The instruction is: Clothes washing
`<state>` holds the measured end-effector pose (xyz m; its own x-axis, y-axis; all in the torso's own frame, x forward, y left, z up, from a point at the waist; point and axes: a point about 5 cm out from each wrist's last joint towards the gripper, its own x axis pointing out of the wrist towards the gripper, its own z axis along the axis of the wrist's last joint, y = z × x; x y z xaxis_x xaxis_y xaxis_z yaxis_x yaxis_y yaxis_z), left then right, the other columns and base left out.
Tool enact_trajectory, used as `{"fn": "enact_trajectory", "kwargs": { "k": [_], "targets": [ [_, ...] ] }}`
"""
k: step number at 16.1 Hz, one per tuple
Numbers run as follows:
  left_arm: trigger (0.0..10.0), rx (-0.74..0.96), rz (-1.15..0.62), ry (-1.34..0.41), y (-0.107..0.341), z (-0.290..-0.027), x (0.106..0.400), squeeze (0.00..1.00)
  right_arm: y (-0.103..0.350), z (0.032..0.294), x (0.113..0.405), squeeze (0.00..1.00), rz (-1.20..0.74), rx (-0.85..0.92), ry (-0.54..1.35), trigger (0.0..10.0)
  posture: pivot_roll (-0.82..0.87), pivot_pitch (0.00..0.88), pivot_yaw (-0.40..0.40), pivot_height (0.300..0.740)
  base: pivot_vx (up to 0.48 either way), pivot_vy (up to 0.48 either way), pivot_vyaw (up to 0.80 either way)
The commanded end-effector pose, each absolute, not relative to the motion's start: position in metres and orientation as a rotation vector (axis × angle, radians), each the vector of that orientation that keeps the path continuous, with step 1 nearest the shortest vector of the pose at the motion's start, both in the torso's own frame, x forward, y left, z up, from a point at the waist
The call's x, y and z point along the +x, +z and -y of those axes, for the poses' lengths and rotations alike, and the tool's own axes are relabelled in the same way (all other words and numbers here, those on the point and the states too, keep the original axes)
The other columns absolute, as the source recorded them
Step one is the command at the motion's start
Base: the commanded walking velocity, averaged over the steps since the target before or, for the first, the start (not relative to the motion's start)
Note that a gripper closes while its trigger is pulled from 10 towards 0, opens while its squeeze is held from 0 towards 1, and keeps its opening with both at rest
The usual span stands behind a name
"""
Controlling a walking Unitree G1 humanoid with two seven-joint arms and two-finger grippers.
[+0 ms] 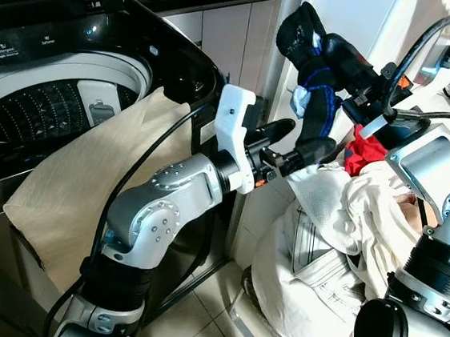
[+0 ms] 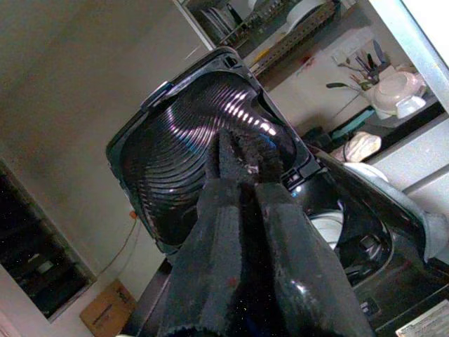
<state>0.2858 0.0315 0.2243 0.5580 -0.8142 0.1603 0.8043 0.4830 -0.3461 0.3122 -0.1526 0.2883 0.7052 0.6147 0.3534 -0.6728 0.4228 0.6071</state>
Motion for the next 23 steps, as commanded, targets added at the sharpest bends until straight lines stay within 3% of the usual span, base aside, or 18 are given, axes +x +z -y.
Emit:
{"fn": "enact_trajectory", "kwargs": {
  "k": [1, 23],
  "targets": [
    [0.0, -0.413, -0.020, -0.986, 0.2276, -0.0323, 0.2861, 0.00, 0.2933, 0.1526, 0.3091, 0.00, 0.106, 0.785, 0.813, 0.0, -0.07, 0.000, 0.006, 0.740, 0.000, 0.000, 0.00],
    [0.0, -0.418, -0.012, -1.014, 0.2307, -0.0327, 0.2856, 0.00, 0.2936, 0.1503, 0.3103, 0.00, 0.099, 0.762, 0.820, 0.0, -0.07, 0.000, 0.008, 0.740, 0.000, 0.000, 0.00]
  ]
}}
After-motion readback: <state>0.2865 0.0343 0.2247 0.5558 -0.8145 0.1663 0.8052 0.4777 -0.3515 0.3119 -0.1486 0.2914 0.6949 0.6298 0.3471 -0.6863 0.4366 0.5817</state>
